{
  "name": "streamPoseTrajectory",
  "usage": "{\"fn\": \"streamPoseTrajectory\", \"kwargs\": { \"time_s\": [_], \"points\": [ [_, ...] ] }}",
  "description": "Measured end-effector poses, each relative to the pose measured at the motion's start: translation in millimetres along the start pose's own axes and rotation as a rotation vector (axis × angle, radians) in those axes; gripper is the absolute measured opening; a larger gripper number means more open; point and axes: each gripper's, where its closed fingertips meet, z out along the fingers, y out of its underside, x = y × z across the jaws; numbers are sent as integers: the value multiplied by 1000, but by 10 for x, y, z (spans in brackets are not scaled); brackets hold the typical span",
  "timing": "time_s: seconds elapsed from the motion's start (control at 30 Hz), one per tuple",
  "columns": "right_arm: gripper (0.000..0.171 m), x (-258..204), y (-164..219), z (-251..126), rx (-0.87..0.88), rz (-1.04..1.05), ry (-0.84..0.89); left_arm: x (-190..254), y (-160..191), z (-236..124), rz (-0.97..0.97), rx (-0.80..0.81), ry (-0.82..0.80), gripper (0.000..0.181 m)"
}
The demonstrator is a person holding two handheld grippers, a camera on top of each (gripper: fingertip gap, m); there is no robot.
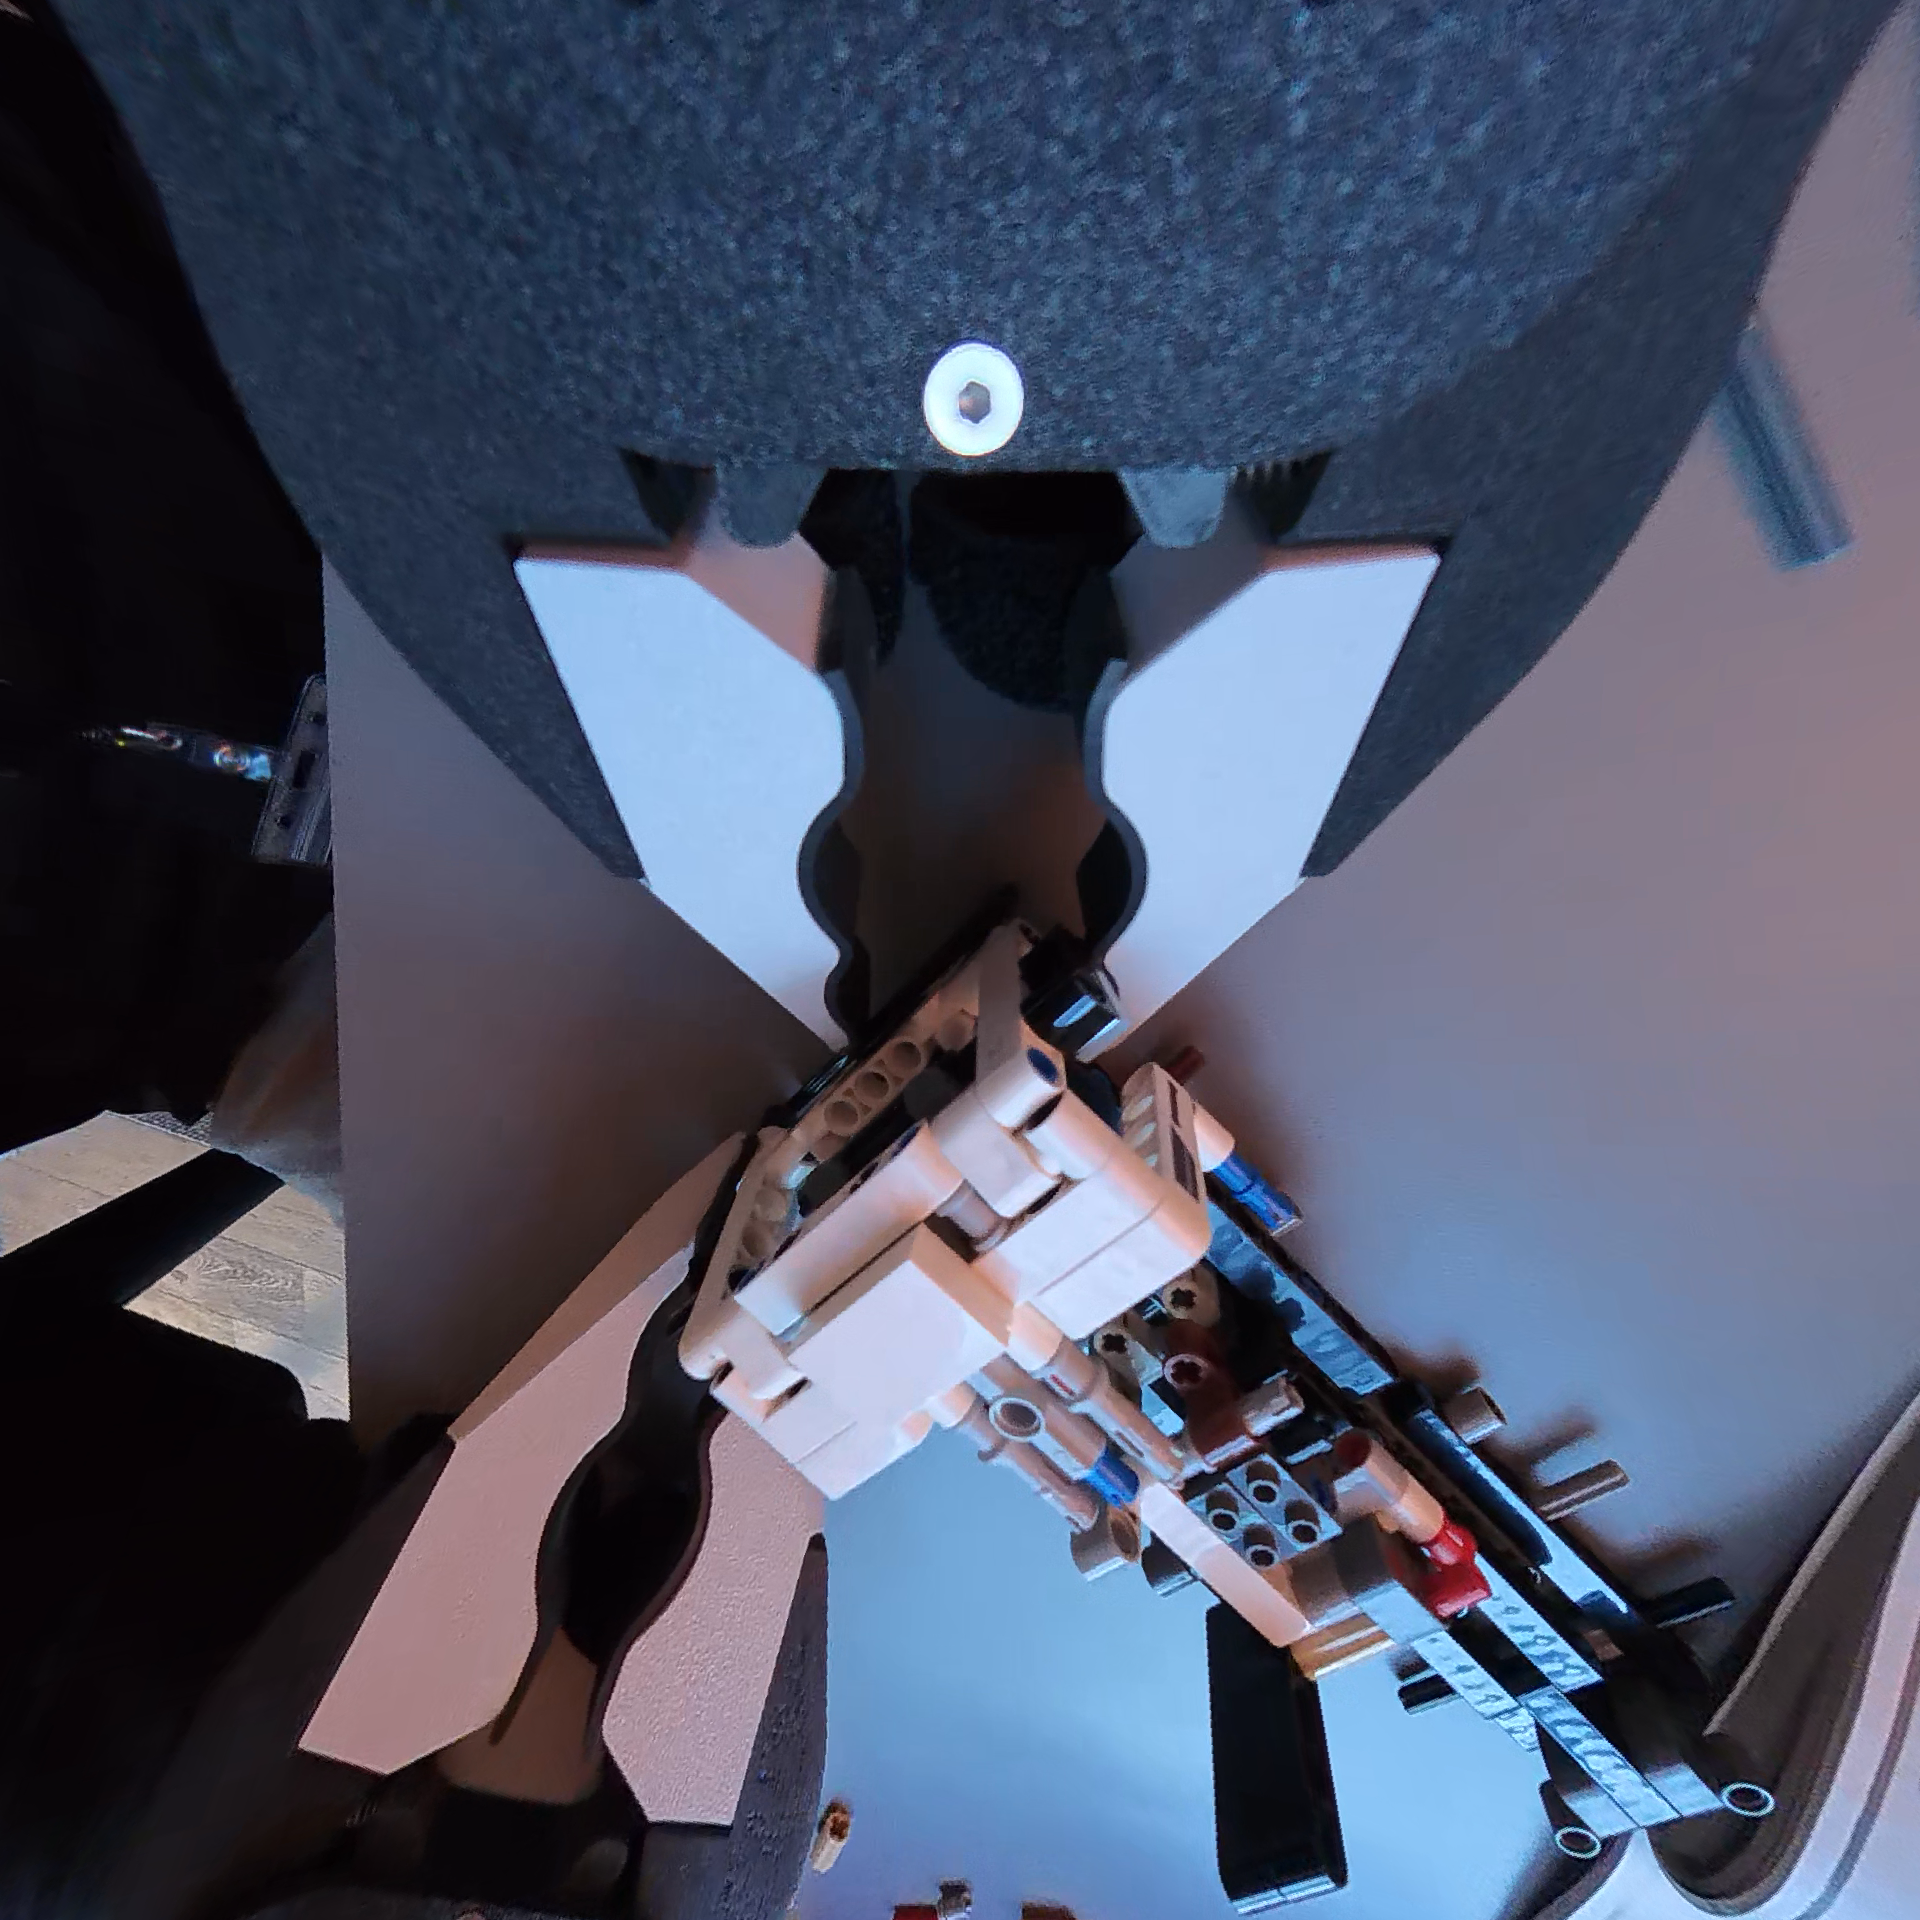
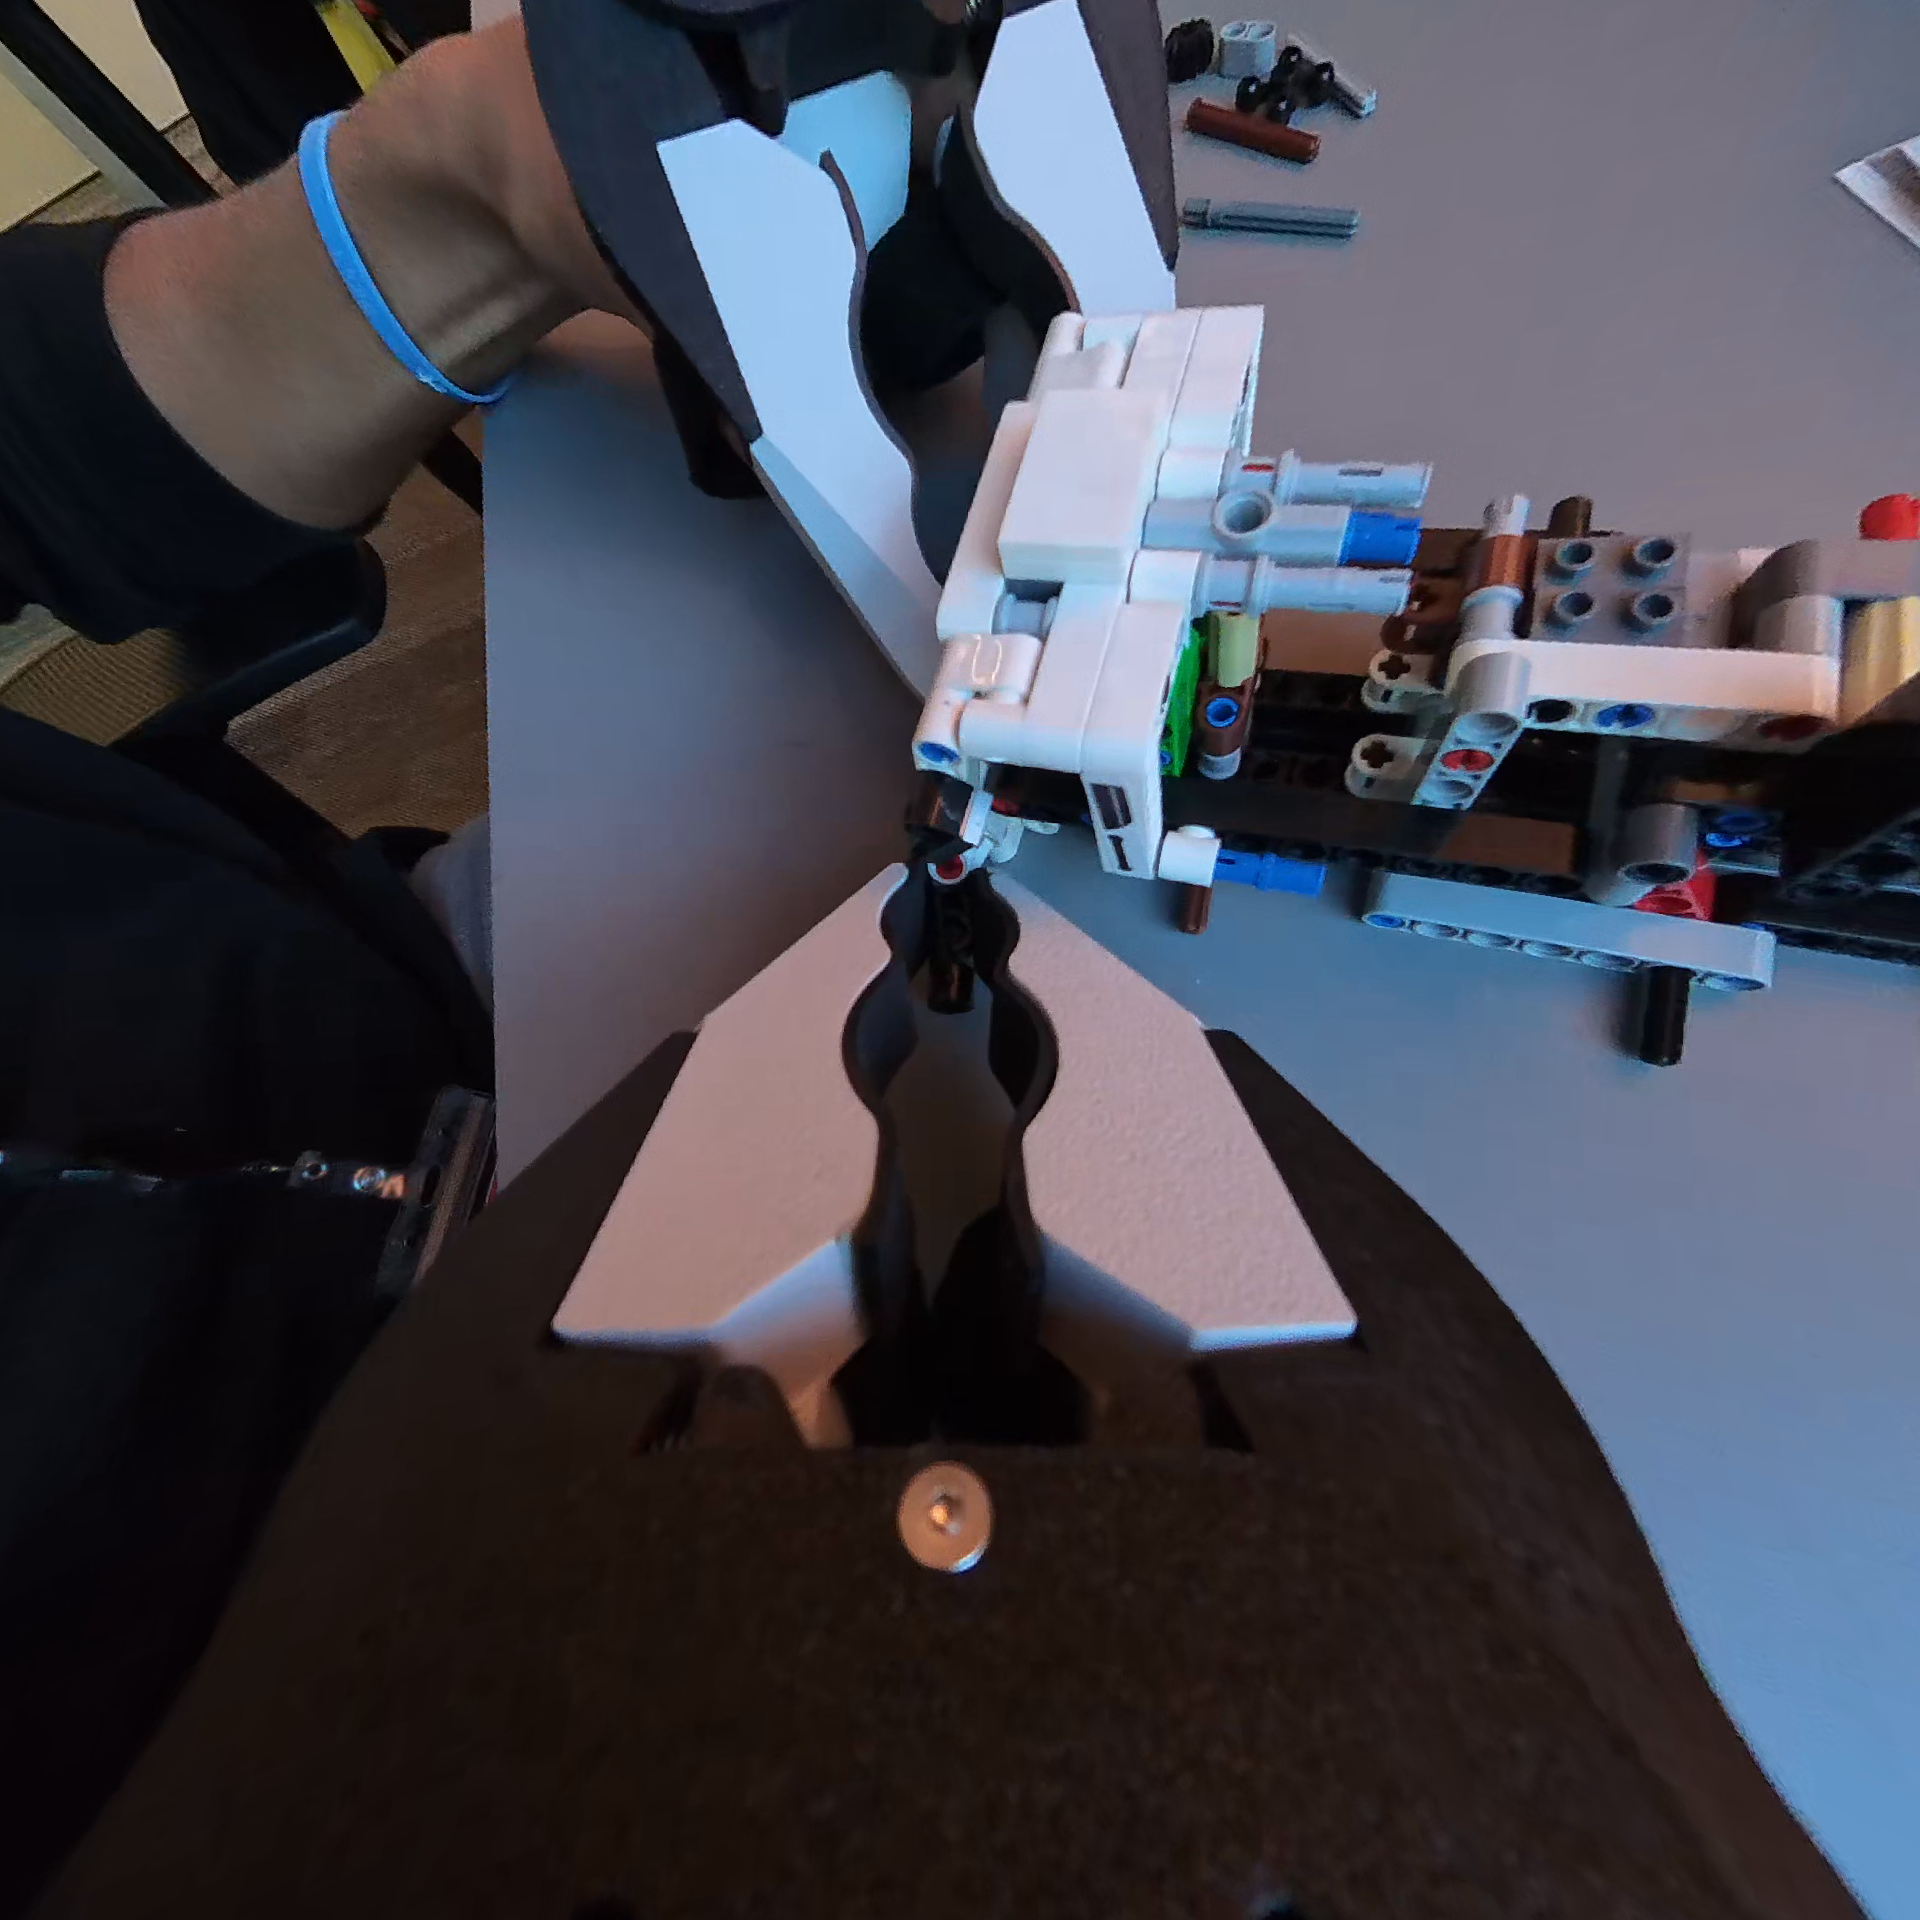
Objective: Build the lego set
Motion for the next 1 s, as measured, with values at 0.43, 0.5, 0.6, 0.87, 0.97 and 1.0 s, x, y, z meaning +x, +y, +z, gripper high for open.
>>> {"fn": "streamPoseTrajectory", "kwargs": {
  "time_s": [0.43, 0.5, 0.6, 0.87, 0.97, 1.0],
  "points": [
    [21, 39, 7, -5, -3, -113, 126, 4, 6, 12, -8, -5, 14, 36],
    [21, 41, -55, -44, 42, -139, 155, 4, 7, 13, -3, -6, 9, 36],
    [25, 53, -84, -106, 70, -144, 203, 4, 8, 14, 2, -6, 5, 36],
    [22, 39, 2, -65, 47, -78, 360, 4, 7, 14, 4, -7, 4, 35],
    [15, 35, -64, -76, 82, -90, 375, 6, 6, 13, 3, -7, 5, 35],
    [15, 35, -42, -59, 65, -90, 369, 6, 6, 14, 4, -7, 4, 35]
  ]
}}
